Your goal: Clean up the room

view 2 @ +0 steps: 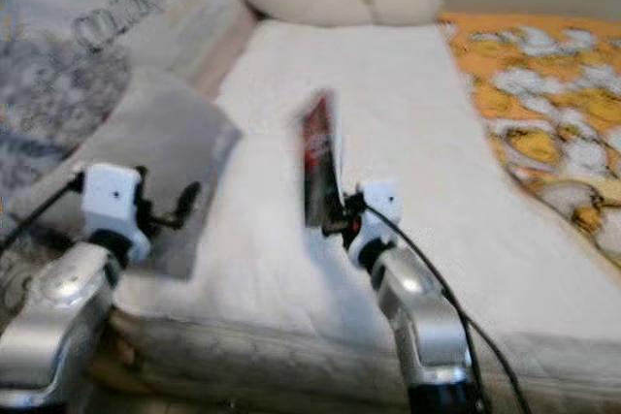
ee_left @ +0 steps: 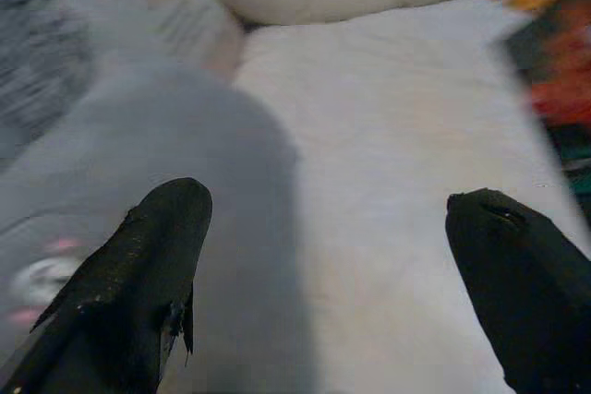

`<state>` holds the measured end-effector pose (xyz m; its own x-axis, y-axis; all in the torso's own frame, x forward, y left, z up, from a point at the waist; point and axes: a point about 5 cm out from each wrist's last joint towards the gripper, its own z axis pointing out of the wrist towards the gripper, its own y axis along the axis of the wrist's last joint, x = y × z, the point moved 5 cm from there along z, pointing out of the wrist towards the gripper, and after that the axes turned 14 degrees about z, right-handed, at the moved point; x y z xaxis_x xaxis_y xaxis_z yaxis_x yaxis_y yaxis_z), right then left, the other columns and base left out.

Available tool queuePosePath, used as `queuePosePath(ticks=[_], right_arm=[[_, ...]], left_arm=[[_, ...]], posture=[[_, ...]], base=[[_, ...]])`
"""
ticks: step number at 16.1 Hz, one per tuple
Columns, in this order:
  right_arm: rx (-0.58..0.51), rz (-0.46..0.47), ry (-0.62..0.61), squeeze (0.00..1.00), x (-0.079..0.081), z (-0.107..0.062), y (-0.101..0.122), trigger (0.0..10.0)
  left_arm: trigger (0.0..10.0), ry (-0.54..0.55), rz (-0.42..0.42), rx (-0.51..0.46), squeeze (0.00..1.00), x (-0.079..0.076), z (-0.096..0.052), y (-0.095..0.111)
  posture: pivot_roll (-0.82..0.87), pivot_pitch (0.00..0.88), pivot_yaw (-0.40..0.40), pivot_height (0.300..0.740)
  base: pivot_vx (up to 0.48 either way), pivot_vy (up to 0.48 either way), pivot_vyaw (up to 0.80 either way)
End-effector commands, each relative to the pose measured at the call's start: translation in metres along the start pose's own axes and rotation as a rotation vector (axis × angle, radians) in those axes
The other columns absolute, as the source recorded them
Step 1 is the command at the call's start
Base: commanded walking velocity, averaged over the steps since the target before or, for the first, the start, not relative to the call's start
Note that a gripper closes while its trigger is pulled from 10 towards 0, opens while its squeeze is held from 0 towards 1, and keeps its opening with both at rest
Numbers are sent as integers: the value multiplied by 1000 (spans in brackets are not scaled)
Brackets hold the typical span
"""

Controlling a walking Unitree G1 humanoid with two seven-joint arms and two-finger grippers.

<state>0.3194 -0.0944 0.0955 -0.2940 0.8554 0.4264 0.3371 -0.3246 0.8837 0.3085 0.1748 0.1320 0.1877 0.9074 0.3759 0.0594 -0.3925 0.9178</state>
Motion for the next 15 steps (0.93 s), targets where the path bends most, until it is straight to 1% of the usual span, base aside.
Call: queuePosePath(ticks=[1, 5, 7, 9, 10, 11, 13, 14, 15], right_arm=[[-43, -10, 33, 0, 7, 0, 12, 10000], [-31, 3, 32, 0, 7, 0, 10, 10000], [2, 43, 45, 0, 8, 1, 5, 10000], [76, 166, 71, 0, 10, 4, -5, 10000], [129, 271, 79, 0, 10, 7, -12, 10000], [157, 347, 74, 0, 8, 12, -16, 10000], [206, 415, 86, 0, 9, 20, -22, 10000], [234, 479, 105, 0, 13, 25, -24, 10000], [248, 513, 118, 0, 16, 29, -25, 10000]], left_arm=[[10000, -18, -6, -14, 0, -5, 2, 5], [10000, -36, -5, -6, 0, -8, 2, 3], [10000, -82, -18, -11, 0, -15, 1, 3], [10000, -209, -2, -25, 0, -30, -3, 5], [10000, -299, 2, -38, 0, -39, -6, 7], [10000, -343, 10, -34, 0, -43, -8, 6], [10000, -379, 19, -26, 0, -44, -9, 6], [10000, -396, 20, -25, 0, -43, -10, 6], [10000, -410, 20, -23, 0, -44, -10, 6]], posture=[[49, 0, 25, 740], [47, 0, 28, 740], [48, 0, 29, 740], [50, 0, 30, 740], [51, 0, 32, 740], [55, 0, 33, 740], [61, 0, 37, 740], [66, 0, 40, 740], [66, 0, 40, 740]], base=[[319, 0, 0], [313, 0, 0], [0, 0, 0], [0, 0, 0], [0, 0, 0], [0, 0, 0], [0, 0, 0], [0, 0, 0], [0, 0, 0]])
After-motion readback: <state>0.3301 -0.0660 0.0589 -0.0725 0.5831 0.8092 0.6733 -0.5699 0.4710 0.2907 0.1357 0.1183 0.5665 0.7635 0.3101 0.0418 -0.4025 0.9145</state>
